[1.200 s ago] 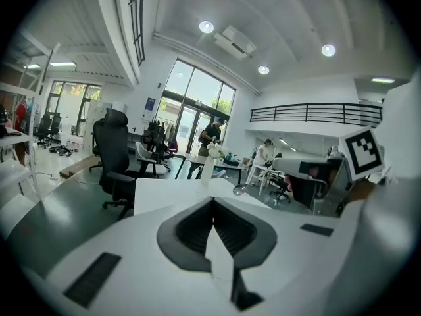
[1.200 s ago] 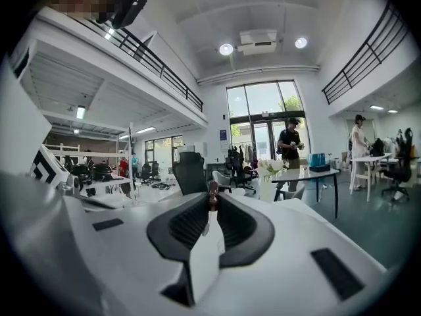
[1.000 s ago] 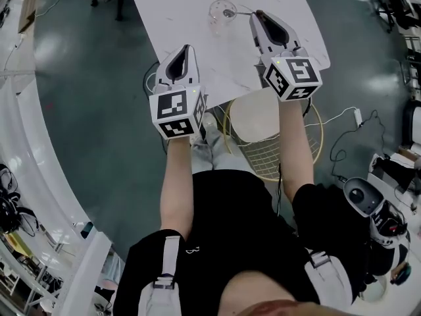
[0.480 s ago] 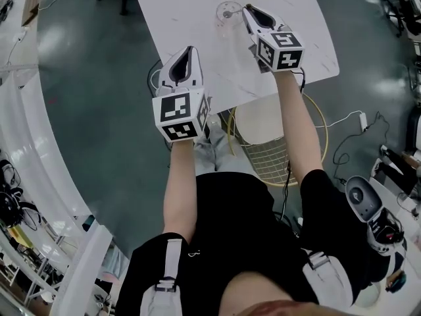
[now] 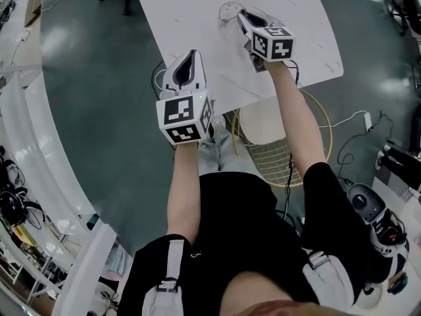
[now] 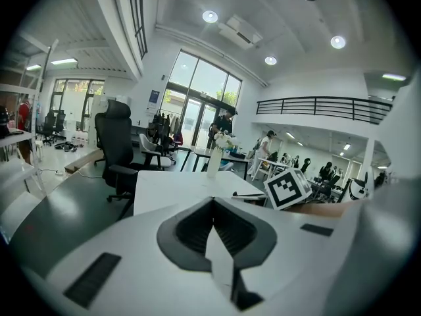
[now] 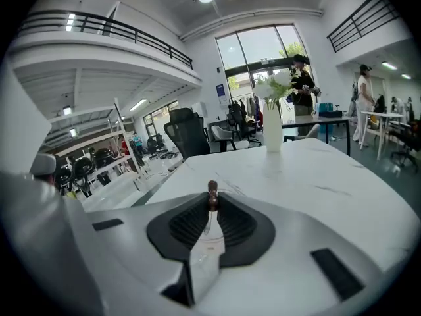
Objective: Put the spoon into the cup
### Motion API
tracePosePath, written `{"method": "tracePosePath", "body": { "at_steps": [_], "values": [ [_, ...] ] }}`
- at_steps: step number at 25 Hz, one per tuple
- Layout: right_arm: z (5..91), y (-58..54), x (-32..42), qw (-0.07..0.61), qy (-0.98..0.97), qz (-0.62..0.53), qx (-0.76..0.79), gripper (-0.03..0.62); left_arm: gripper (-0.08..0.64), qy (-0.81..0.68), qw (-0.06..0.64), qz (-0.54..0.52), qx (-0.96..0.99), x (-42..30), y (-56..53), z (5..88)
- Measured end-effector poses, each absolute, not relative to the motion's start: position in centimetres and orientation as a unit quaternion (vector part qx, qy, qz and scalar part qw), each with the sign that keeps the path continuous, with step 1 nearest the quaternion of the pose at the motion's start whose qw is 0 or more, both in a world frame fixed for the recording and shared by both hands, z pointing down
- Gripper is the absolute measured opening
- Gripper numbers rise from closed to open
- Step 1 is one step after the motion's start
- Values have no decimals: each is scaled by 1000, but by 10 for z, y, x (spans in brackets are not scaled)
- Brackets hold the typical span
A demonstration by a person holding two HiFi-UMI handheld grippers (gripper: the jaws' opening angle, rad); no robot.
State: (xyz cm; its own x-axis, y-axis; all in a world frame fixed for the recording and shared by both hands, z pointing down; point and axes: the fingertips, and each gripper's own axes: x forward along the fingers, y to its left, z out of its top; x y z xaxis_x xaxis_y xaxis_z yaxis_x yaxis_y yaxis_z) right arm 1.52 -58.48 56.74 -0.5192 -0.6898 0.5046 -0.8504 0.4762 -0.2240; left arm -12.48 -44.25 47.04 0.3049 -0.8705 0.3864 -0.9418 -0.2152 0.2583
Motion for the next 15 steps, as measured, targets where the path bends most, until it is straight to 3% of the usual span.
{"method": "tracePosePath", "body": {
  "at_steps": [9, 15],
  "values": [
    [584, -588, 22, 196, -828, 231, 473, 49, 12, -586, 224, 74, 775, -128, -440, 469],
    [588, -590, 36, 213, -816, 222, 490, 123, 12, -590, 217, 72, 774, -136, -435, 461]
  ]
}}
